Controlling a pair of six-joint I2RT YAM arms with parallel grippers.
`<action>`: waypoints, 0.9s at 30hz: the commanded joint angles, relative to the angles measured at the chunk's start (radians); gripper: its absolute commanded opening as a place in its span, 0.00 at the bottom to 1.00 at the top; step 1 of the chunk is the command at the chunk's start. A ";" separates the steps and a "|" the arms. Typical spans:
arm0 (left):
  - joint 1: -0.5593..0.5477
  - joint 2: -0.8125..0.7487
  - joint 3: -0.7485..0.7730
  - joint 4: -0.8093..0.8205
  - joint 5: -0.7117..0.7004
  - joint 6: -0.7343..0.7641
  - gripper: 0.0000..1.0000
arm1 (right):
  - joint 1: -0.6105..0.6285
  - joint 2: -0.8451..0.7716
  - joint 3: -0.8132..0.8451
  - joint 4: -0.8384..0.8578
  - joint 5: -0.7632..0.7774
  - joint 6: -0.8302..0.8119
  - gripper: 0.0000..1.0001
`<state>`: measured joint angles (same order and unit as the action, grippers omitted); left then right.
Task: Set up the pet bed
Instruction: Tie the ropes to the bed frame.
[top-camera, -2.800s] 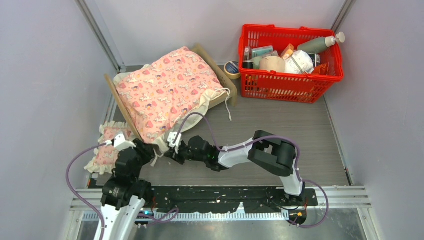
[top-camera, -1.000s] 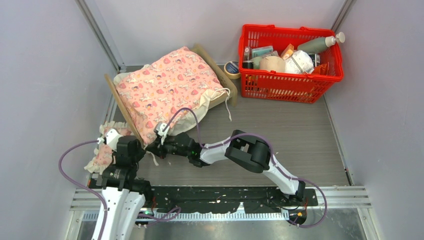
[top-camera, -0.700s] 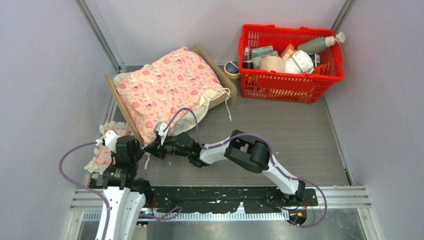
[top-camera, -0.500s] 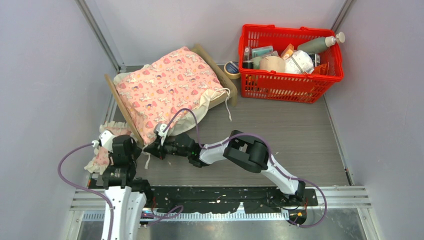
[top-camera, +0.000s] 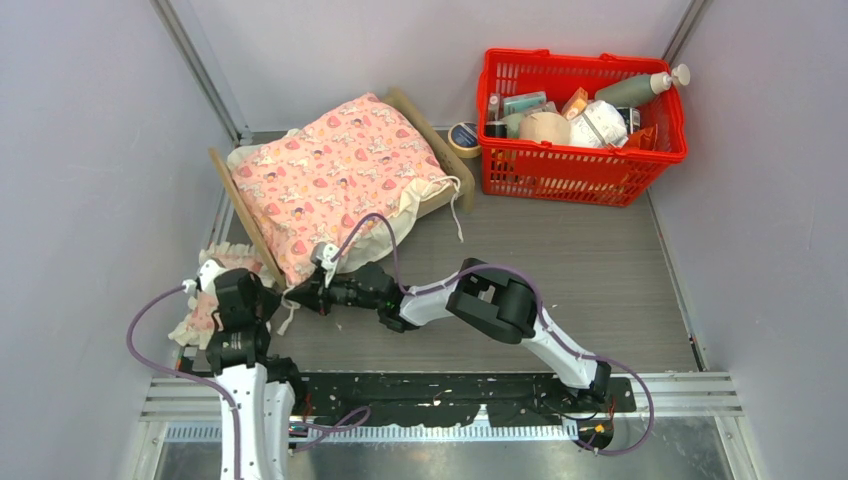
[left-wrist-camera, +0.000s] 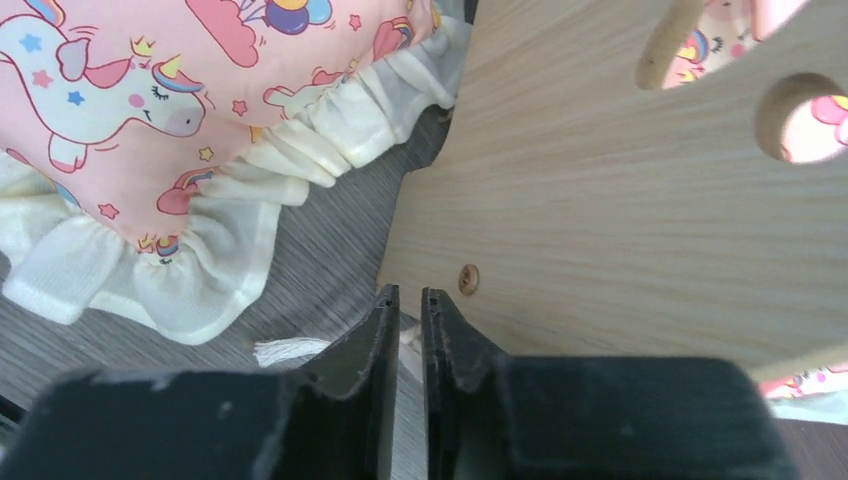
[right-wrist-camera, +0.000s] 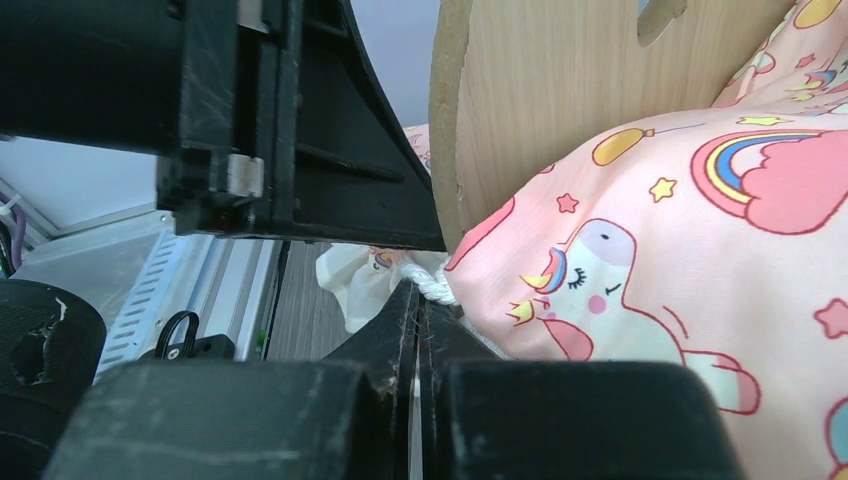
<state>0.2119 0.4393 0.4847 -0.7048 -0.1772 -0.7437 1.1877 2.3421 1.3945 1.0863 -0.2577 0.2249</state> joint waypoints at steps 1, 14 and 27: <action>0.067 0.038 -0.040 0.111 0.098 0.011 0.12 | -0.010 -0.011 -0.004 0.085 -0.026 -0.001 0.05; 0.073 -0.007 -0.085 0.087 0.187 -0.013 0.22 | -0.019 -0.006 -0.015 0.105 -0.033 0.021 0.05; 0.073 -0.039 -0.115 0.083 0.252 -0.049 0.19 | -0.034 0.009 -0.017 0.131 -0.014 0.090 0.05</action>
<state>0.2836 0.4072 0.3618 -0.6502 -0.0082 -0.7650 1.1656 2.3444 1.3739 1.1492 -0.2893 0.2722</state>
